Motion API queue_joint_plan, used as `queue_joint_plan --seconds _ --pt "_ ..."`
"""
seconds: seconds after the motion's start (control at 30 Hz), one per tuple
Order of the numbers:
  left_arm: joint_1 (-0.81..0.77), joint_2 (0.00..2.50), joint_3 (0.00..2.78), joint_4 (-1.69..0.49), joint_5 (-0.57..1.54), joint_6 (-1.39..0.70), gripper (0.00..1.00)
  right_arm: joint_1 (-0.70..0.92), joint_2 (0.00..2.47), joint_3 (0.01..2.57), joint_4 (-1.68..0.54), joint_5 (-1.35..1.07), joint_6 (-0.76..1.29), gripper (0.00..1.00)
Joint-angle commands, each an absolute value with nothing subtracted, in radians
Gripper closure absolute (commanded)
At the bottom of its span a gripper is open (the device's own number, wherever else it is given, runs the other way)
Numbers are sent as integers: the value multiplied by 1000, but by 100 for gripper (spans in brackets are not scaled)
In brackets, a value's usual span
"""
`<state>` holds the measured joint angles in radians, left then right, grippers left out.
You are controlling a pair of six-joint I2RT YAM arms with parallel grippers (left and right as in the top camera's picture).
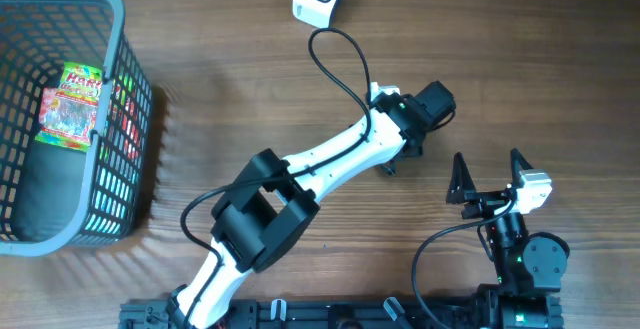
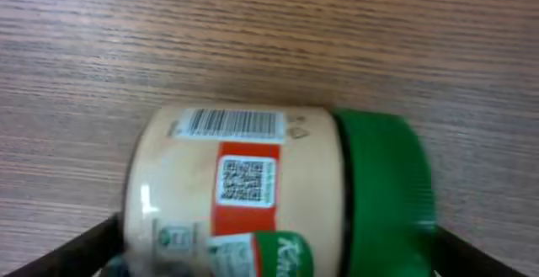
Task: Scan the item barcode
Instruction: 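Lift the jar out and set it on the table center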
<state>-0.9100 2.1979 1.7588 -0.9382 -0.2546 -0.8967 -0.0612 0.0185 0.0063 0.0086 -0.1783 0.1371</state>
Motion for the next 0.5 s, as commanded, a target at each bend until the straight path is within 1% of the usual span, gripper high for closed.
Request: queue_joint_plan --seconds 0.0,0.07,0.1,0.2,0.3,0.4,0.47 --pt "-907 2212 1766 -937 -282 -904 9 -58 14 5 14 -172 132 0" --pt "-905 2201 1769 -938 -291 -866 2 -58 14 5 14 -172 132 0" --pt "-904 2189 1777 -942 -310 -841 0 -58 14 5 14 -172 131 0" --pt "-896 2128 1850 -977 -384 -741 0 -58 14 5 14 -172 131 0" --pt "-862 1997 2056 -1033 -420 -604 0 -58 14 5 14 -172 132 0" --pt "-789 1883 2214 -1086 -533 -603 0 -58 14 5 14 -172 132 0" --pt "-689 1787 2263 -1111 -552 -559 0 -58 14 5 14 -172 131 0"
